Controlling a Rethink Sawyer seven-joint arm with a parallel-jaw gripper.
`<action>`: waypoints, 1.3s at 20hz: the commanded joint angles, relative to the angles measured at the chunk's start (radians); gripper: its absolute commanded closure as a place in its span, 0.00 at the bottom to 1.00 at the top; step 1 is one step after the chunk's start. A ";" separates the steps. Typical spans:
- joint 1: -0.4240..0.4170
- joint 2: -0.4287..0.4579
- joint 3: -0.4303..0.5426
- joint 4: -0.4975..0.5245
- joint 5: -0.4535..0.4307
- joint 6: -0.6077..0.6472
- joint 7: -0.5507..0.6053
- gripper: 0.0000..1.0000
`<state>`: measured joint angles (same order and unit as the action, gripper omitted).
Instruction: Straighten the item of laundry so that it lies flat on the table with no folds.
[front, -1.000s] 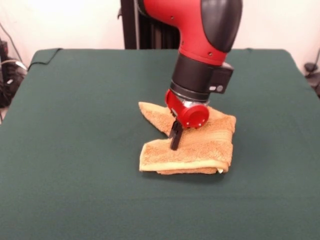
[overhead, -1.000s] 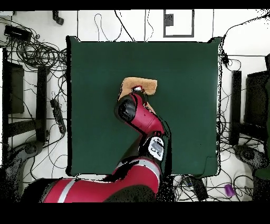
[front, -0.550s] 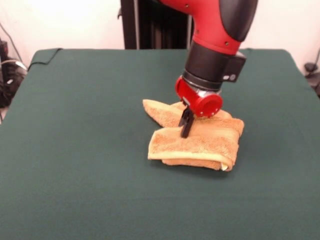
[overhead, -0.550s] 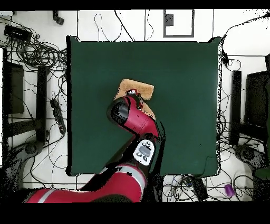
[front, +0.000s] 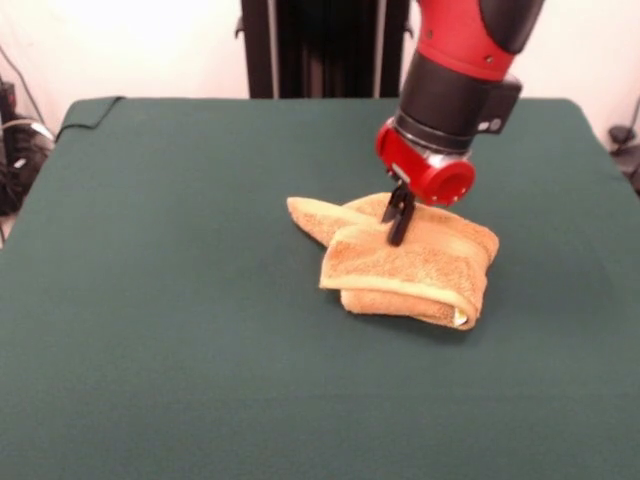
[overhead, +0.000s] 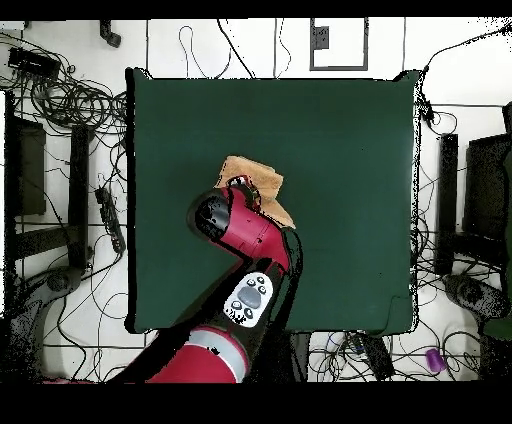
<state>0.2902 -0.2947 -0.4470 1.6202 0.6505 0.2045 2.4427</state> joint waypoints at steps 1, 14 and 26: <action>0.076 0.000 -0.002 -0.013 0.069 0.202 0.325 1.00; 0.160 0.018 -0.081 -0.039 0.100 0.292 0.416 1.00; 0.213 0.039 -0.141 -0.076 0.074 0.347 0.518 1.00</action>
<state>0.4712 -0.3037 -0.6171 1.5851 0.6909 0.4293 2.6512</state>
